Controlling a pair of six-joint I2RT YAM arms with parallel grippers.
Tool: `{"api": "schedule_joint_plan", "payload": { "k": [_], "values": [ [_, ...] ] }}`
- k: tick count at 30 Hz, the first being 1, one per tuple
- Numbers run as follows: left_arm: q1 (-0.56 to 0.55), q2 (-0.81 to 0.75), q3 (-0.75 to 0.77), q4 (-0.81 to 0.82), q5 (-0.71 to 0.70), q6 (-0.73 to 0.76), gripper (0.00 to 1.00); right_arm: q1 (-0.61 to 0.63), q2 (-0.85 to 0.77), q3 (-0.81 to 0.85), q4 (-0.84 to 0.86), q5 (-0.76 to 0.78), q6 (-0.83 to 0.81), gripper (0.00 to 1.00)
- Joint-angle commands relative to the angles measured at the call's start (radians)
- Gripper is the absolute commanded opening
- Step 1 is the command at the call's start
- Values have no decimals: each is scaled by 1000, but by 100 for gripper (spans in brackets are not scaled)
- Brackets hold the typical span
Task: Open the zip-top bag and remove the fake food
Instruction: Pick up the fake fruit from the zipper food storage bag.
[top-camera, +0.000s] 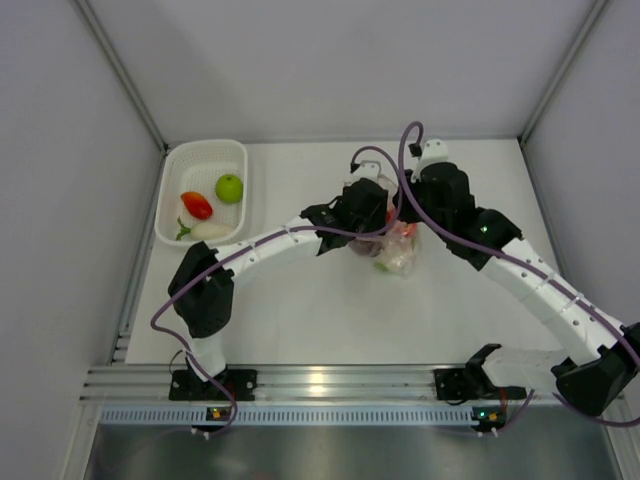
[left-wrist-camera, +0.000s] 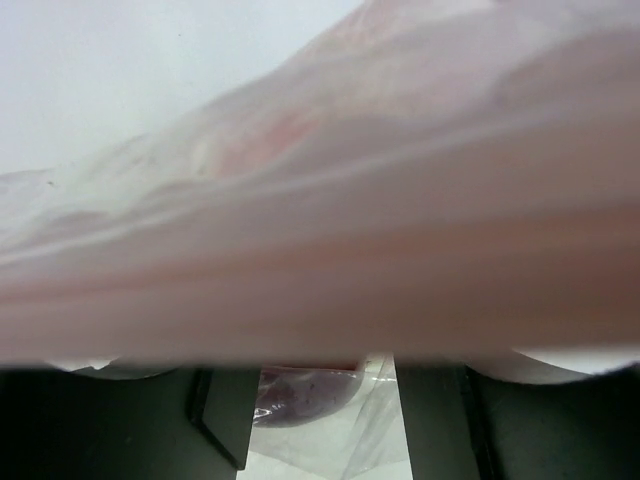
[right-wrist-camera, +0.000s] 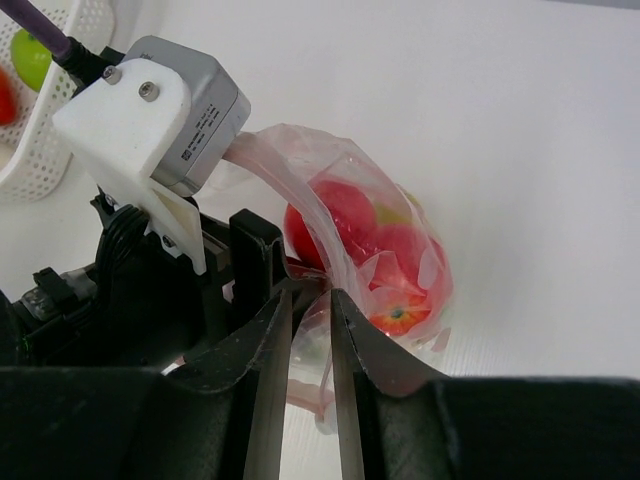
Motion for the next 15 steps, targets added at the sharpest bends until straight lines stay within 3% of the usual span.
{"api": "schedule_joint_plan", "payload": {
  "k": [1, 15],
  "values": [
    [-13, -19, 5, 37, -23, 28, 56, 12, -8, 19, -11, 33, -6, 23],
    [-13, -18, 22, 37, -2, 28, 57, 19, -31, 22, -31, 68, -4, 33]
  ]
}}
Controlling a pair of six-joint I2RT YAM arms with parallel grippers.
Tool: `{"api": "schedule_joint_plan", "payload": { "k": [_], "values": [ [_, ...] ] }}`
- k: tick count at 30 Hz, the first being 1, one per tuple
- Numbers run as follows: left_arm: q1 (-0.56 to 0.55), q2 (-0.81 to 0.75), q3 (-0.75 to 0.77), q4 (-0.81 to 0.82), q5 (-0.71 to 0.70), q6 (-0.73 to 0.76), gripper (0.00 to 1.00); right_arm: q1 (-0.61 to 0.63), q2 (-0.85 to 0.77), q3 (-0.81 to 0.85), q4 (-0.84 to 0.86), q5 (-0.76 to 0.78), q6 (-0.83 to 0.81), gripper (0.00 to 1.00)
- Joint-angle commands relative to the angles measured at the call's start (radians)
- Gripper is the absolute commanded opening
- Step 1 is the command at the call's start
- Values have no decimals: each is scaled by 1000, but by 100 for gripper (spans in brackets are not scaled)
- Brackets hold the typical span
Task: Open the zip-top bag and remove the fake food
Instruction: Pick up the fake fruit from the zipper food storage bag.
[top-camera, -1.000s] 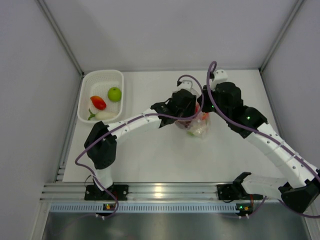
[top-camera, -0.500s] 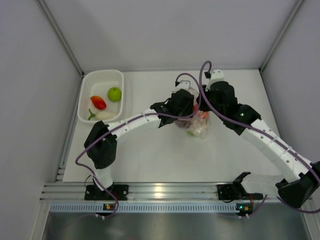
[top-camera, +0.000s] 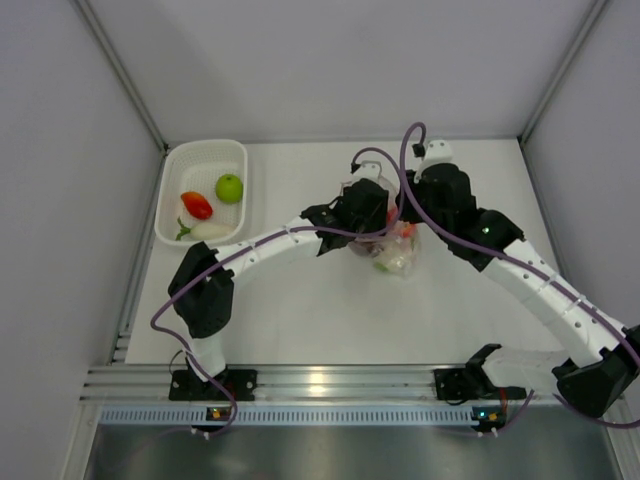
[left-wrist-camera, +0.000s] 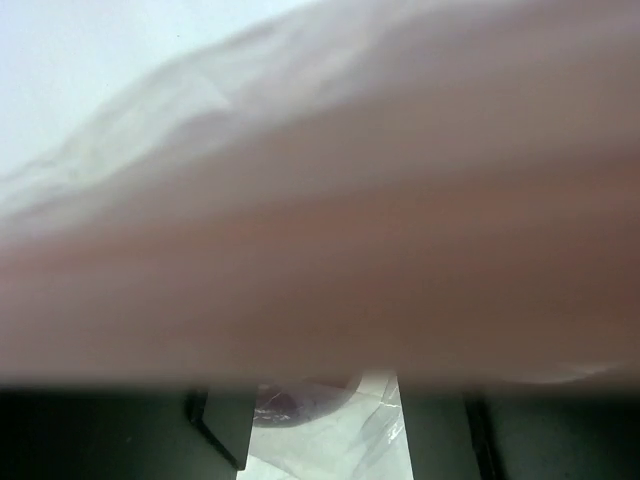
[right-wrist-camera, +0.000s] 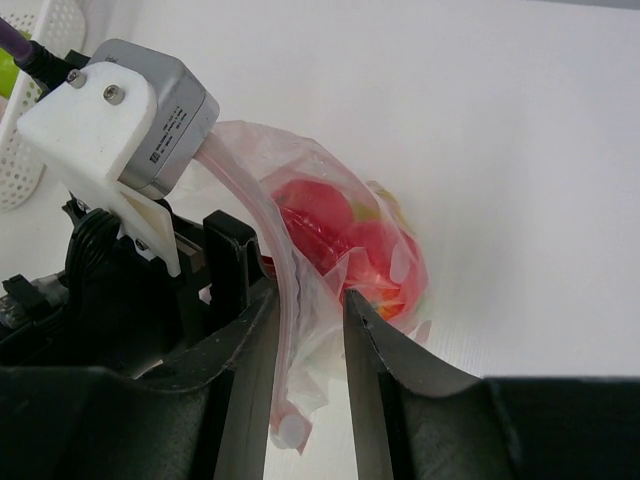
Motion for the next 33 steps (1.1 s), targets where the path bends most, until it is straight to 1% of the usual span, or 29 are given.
{"api": "schedule_joint_plan", "payload": {
  "k": [1, 6, 14, 15, 17, 18, 19, 21, 22, 24, 25, 30, 33],
  "values": [
    [-11, -18, 22, 35, 5, 23, 57, 17, -18, 20, -9, 24, -6, 33],
    [-11, -19, 26, 38, 28, 12, 57, 17, 53, 39, 2, 25, -21, 33],
    [-11, -32, 29, 36, 38, 13, 57, 17, 134, 48, 93, 33, -34, 30],
    [-11, -32, 28, 36, 38, 13, 57, 19, 139, 49, 97, 35, -34, 22],
    [-11, -35, 25, 36, 36, 15, 57, 17, 149, 55, 100, 38, -34, 12],
    [-11, -36, 23, 35, 33, 13, 57, 17, 153, 59, 95, 39, -34, 3],
    [-11, -38, 23, 36, 31, 13, 57, 17, 148, 65, 95, 42, -31, 0],
    [-11, -38, 25, 36, 28, 6, 58, 19, 140, 69, 89, 41, -24, 0],
    [-11, -38, 25, 38, 24, 1, 61, 17, 130, 75, 86, 27, -12, 0],
    [-11, -36, 31, 38, 15, -22, 63, 19, 117, 82, 69, 1, 3, 0],
    [-11, -38, 32, 38, 10, -31, 63, 19, 99, 79, 74, -51, 21, 0],
    [-11, -44, 68, 38, 19, -69, 67, 19, 33, 54, 94, -194, 77, 0],
    [-14, -80, 56, 35, -13, -69, 68, 19, 4, 55, 109, -290, 100, 0]
  ]
}}
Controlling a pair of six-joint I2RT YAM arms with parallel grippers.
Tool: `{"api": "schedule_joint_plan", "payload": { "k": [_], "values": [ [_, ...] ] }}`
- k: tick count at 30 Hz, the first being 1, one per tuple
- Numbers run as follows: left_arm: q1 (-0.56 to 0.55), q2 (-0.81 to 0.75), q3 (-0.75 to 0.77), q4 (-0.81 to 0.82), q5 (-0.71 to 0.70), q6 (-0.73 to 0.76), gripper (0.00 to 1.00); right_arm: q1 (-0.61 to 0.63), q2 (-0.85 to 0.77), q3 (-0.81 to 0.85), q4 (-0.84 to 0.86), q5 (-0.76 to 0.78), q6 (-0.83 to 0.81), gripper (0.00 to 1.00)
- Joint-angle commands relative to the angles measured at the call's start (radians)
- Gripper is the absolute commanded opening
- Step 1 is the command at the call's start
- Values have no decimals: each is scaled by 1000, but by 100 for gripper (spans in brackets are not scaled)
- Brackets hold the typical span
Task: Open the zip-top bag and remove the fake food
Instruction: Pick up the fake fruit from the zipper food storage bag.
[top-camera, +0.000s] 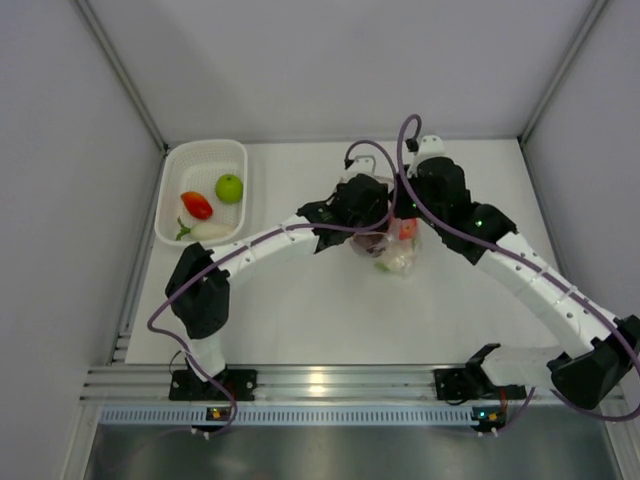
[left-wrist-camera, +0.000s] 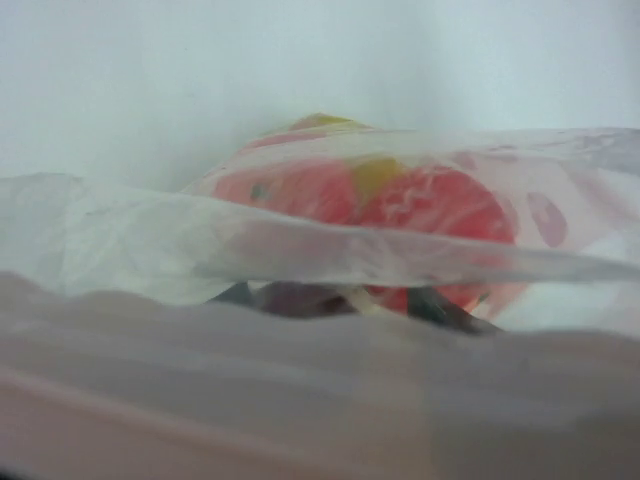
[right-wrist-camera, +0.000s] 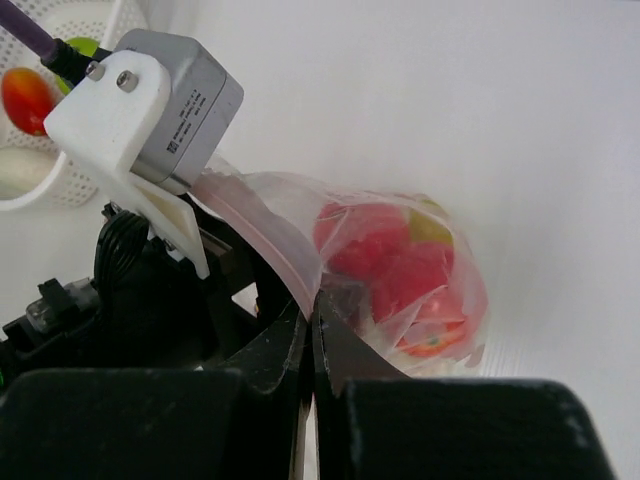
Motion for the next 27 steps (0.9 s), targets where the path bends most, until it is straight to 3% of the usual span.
{"api": "schedule_joint_plan", "payload": {
  "k": [1, 6, 14, 22, 27],
  "values": [
    [-27, -86, 32, 36, -23, -2, 70, 21, -59, 30, 74, -229, 68, 0],
    [-30, -185, -18, -29, -94, 1, 74, 21, -70, 40, 85, -302, 93, 0],
    [-30, -238, -67, -74, -1, 35, 74, 22, -94, 8, 80, -260, 99, 0],
    [-53, -120, -34, -72, 88, 31, 71, 21, -144, -47, 33, -106, 79, 0],
    [-65, -40, 46, -159, 96, 59, 73, 22, -168, -64, -12, -35, 46, 0]
  ]
}}
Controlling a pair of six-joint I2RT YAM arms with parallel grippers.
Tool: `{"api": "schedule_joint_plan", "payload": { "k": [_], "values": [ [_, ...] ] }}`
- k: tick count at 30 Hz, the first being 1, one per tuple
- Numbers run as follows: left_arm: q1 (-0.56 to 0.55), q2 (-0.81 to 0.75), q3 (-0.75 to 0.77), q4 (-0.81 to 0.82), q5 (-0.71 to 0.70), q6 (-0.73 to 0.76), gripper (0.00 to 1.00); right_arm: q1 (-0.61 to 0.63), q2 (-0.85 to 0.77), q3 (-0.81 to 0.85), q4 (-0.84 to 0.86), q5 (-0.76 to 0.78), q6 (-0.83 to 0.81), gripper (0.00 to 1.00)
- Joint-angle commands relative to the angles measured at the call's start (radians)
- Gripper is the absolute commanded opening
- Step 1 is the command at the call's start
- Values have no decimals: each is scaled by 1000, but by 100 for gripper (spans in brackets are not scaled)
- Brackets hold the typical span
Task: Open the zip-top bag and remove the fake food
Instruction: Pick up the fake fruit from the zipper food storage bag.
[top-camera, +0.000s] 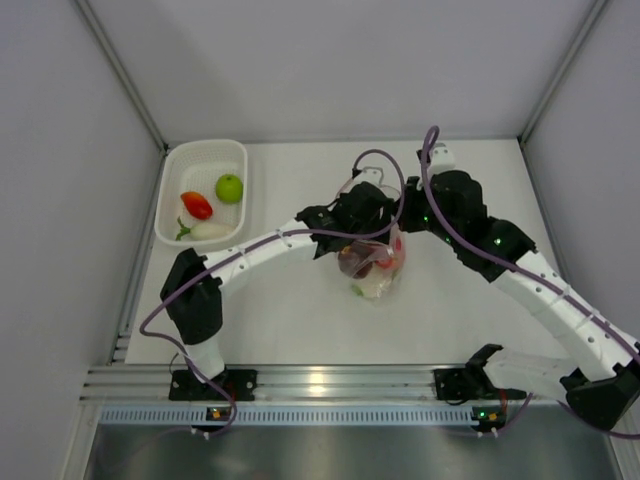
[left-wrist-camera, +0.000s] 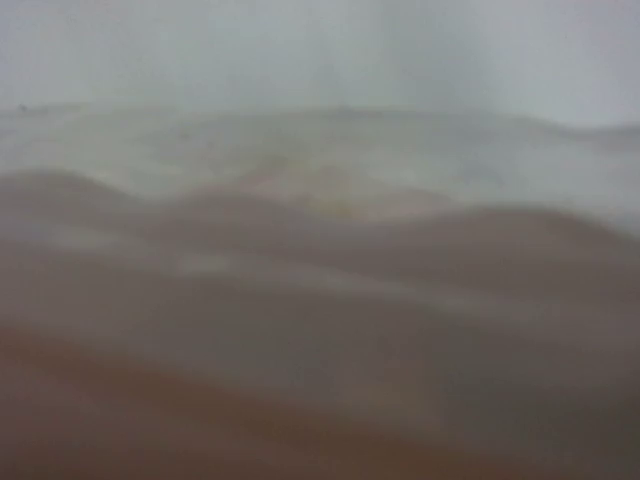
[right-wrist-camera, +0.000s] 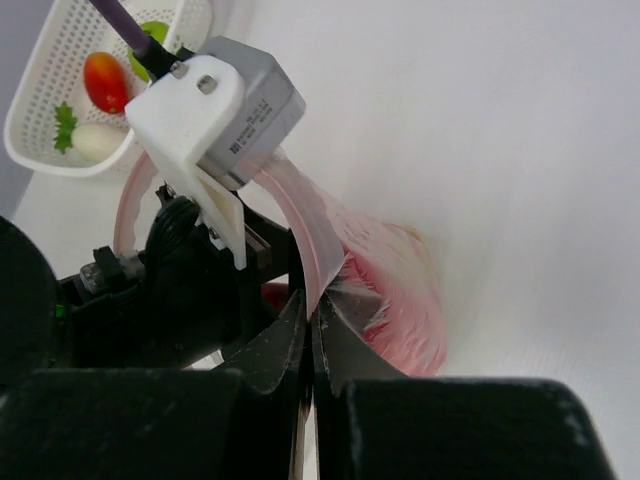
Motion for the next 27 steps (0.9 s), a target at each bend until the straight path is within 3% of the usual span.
{"api": "schedule_joint_plan", "payload": {
  "k": [1, 7, 11, 21, 27],
  "values": [
    [-30, 51, 101, -57, 44, 41, 73, 7, -40, -5, 13, 103, -33, 0],
    [-56, 73, 95, -103, 53, 73, 79, 9, -66, -37, -10, 163, -57, 0],
    [-58, 128, 127, -95, 161, 61, 81, 7, -69, -54, -10, 142, -62, 0],
    [-93, 243, 262, -97, 169, 50, 84, 9, -92, -95, -2, 146, -71, 0],
    [-111, 298, 258, -98, 183, 58, 90, 7, -104, -103, -1, 165, -71, 0]
  ]
}}
